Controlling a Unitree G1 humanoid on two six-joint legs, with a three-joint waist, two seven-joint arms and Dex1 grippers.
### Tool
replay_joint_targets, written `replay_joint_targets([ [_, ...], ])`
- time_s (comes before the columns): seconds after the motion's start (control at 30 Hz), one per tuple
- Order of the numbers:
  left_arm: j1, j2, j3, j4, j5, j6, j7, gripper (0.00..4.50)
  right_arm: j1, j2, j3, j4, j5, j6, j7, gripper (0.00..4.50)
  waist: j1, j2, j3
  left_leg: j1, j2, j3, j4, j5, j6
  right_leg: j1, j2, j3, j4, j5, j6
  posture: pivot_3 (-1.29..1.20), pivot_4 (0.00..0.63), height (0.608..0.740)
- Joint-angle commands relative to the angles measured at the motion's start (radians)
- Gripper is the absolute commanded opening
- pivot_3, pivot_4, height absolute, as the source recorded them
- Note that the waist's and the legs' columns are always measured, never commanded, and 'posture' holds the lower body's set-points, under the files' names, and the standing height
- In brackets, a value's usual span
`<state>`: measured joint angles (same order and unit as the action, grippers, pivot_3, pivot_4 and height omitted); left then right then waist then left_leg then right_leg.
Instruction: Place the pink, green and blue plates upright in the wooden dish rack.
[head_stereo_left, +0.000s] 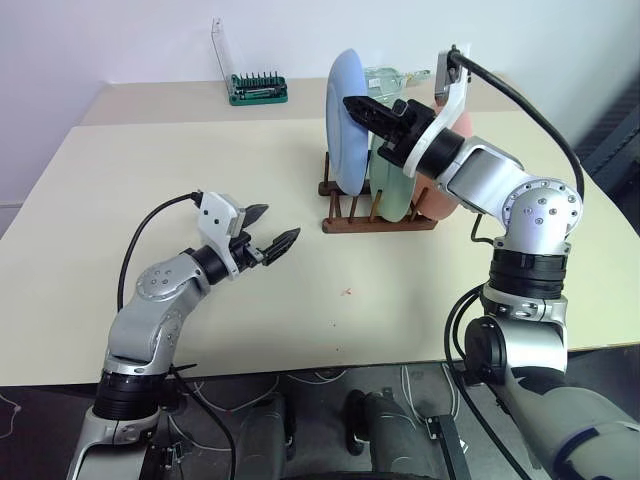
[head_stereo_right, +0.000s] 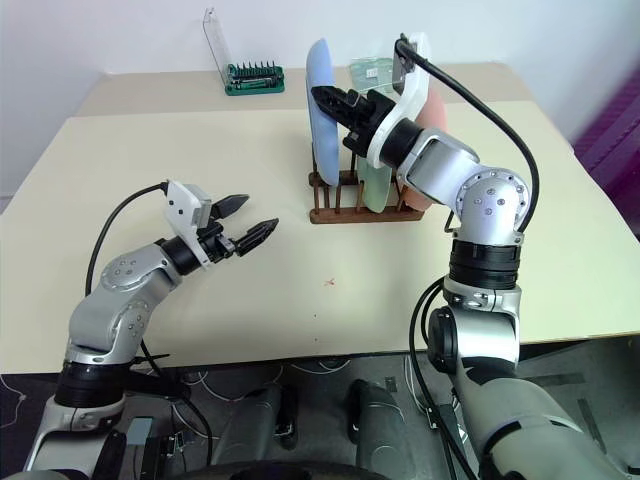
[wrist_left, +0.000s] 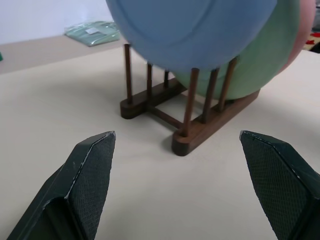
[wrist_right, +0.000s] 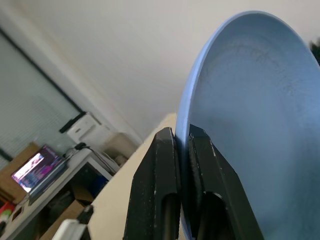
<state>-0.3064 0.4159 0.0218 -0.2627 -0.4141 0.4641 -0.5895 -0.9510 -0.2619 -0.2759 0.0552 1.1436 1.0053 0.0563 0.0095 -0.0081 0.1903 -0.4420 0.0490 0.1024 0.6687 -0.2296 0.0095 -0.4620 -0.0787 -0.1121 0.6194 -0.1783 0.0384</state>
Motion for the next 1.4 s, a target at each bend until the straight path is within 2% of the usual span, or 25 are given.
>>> replay_joint_targets([
  [0.03, 0.005, -0.005, -0.002, -0.043, -0.005, -0.011, -0.002, 4.11, -0.012, 0.013, -0.025, 0.003, -0.006, -0.005, -0.041, 0.12, -0.001, 0.0, 0.0, 0.0, 0.0, 0.0, 0.0, 0.0, 0.0, 0.0, 0.0, 0.0, 0.0, 0.0, 0.0, 0.0, 0.15, 0.73],
  [0.17, 0.001, -0.005, -0.006, -0.034, -0.005, -0.016, -0.012, 4.11, -0.011, 0.033, -0.037, 0.044, -0.014, -0.003, -0.087, 0.12, 0.0, 0.0, 0.0, 0.0, 0.0, 0.0, 0.0, 0.0, 0.0, 0.0, 0.0, 0.0, 0.0, 0.0, 0.0, 0.0, 0.15, 0.73],
  [0.27, -0.001, -0.005, -0.007, -0.026, -0.002, -0.02, -0.019, 4.11, -0.028, 0.034, -0.031, 0.031, -0.033, -0.028, -0.072, 1.01, 0.001, 0.0, 0.0, 0.0, 0.0, 0.0, 0.0, 0.0, 0.0, 0.0, 0.0, 0.0, 0.0, 0.0, 0.0, 0.0, 0.15, 0.73],
  [0.37, 0.001, -0.007, -0.009, -0.025, -0.001, -0.021, -0.024, 4.11, -0.04, 0.019, -0.005, 0.0, -0.07, -0.046, -0.044, 2.44, -0.001, 0.0, 0.0, 0.0, 0.0, 0.0, 0.0, 0.0, 0.0, 0.0, 0.0, 0.0, 0.0, 0.0, 0.0, 0.0, 0.15, 0.73],
  [0.47, 0.005, -0.01, -0.014, -0.027, -0.001, -0.023, -0.028, 4.11, -0.057, -0.022, 0.046, -0.049, -0.134, -0.059, 0.008, 2.44, -0.001, 0.0, 0.0, 0.0, 0.0, 0.0, 0.0, 0.0, 0.0, 0.0, 0.0, 0.0, 0.0, 0.0, 0.0, 0.0, 0.15, 0.73],
  [0.6, 0.007, -0.017, -0.022, -0.025, 0.002, -0.027, -0.031, 4.11, -0.06, -0.135, 0.157, -0.111, -0.298, -0.124, 0.134, 2.44, 0.0, 0.0, 0.0, 0.0, 0.0, -0.001, 0.0, 0.0, 0.0, 0.0, 0.0, 0.0, -0.001, -0.001, 0.002, 0.0, 0.15, 0.73],
  [0.8, 0.012, -0.024, -0.035, -0.03, 0.003, -0.028, -0.028, 4.11, -0.045, -0.232, 0.133, -0.21, -0.335, -0.192, 0.294, 2.44, 0.0, 0.0, 0.0, 0.0, 0.0, -0.001, -0.001, 0.0, 0.0, -0.001, 0.0, 0.0, -0.001, -0.002, 0.003, 0.0, 0.15, 0.73],
  [0.87, 0.015, -0.021, -0.037, -0.029, 0.003, -0.028, -0.031, 4.11, 0.0, -0.342, 0.11, -0.221, -0.382, -0.223, 0.381, 2.44, 0.006, 0.0, 0.0, 0.0, 0.0, -0.001, -0.001, 0.0, 0.0, -0.001, 0.0, 0.0, -0.002, -0.002, 0.003, 0.0, 0.15, 0.73],
  [0.97, 0.019, -0.015, -0.041, -0.032, -0.002, -0.021, -0.04, 4.11, 0.084, -0.479, 0.085, -0.225, -0.419, -0.259, 0.503, 1.56, 0.011, -0.001, 0.0, -0.001, 0.0, -0.001, -0.001, 0.0, 0.0, 0.001, -0.001, -0.001, -0.005, -0.003, 0.002, 0.0, 0.15, 0.73],
  [1.07, 0.022, -0.001, -0.067, -0.032, 0.001, -0.015, -0.069, 4.11, 0.254, -0.64, 0.113, -0.314, -0.499, -0.323, 0.66, 0.04, 0.006, -0.001, 0.0, 0.0, -0.001, -0.001, -0.001, -0.001, 0.002, 0.001, -0.002, 0.0, -0.006, -0.003, 0.003, 0.0, 0.15, 0.73],
  [1.2, 0.01, 0.001, -0.104, -0.021, 0.009, -0.017, -0.102, 4.11, 0.397, -0.755, 0.159, -0.347, -0.635, -0.4, 0.717, 0.04, -0.001, 0.0, 0.0, 0.0, 0.0, -0.001, -0.001, -0.001, 0.002, 0.0, -0.001, 0.001, -0.006, -0.004, 0.002, 0.0, 0.15, 0.73],
  [1.4, -0.036, -0.029, -0.147, 0.007, 0.016, -0.022, -0.123, 4.11, 0.482, -0.776, 0.203, -0.347, -0.798, -0.467, 0.696, 0.04, 0.003, 0.0, 0.0, 0.001, 0.0, -0.001, -0.001, -0.001, 0.001, 0.0, 0.0, 0.001, -0.005, -0.004, 0.0, 0.0, 0.15, 0.73],
])
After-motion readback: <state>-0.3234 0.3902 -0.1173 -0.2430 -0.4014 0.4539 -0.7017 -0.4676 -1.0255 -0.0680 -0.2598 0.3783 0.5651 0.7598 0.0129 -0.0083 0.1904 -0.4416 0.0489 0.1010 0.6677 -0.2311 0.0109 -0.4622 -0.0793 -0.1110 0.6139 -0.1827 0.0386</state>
